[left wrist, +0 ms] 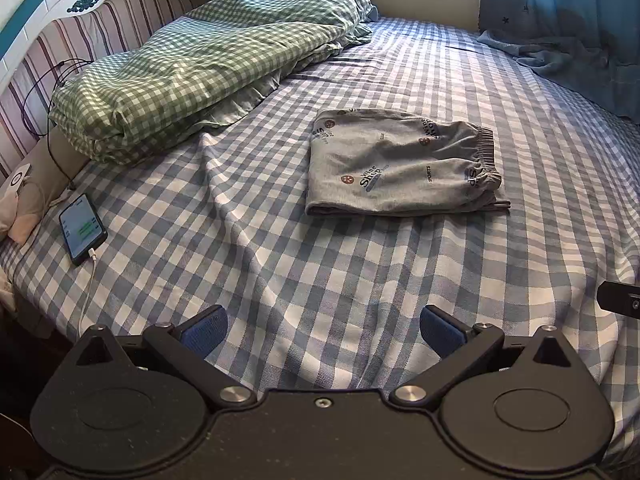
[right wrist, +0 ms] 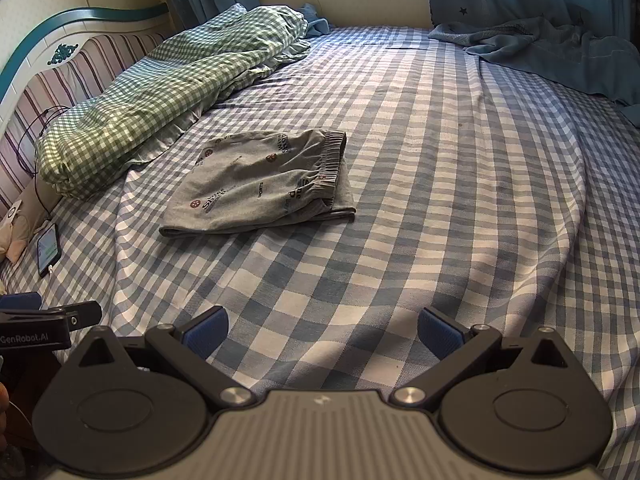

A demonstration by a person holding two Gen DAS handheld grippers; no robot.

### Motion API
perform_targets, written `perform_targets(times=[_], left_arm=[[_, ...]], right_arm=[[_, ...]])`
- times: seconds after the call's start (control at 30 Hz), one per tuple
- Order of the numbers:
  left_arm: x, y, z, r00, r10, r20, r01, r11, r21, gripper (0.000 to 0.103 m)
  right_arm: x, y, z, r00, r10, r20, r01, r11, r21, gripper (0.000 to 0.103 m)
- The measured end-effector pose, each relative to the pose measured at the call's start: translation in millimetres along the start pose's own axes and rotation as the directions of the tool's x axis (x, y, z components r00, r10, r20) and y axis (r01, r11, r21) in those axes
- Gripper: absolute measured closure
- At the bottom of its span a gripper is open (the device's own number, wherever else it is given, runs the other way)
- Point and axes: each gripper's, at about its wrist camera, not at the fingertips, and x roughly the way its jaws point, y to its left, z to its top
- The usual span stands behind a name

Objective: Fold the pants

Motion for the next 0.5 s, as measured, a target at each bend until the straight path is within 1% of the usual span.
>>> perform_targets(times=[0.5], left_arm=[[-1.1, -3.7, -0.6, 1.000, -0.001, -0.004, 0.001, 1.000, 0.003, 0.001]], right_arm=[[-0.3, 0.2, -0.2, 1.000, -0.002, -0.001, 0.002, 1.000, 0.005, 0.000]])
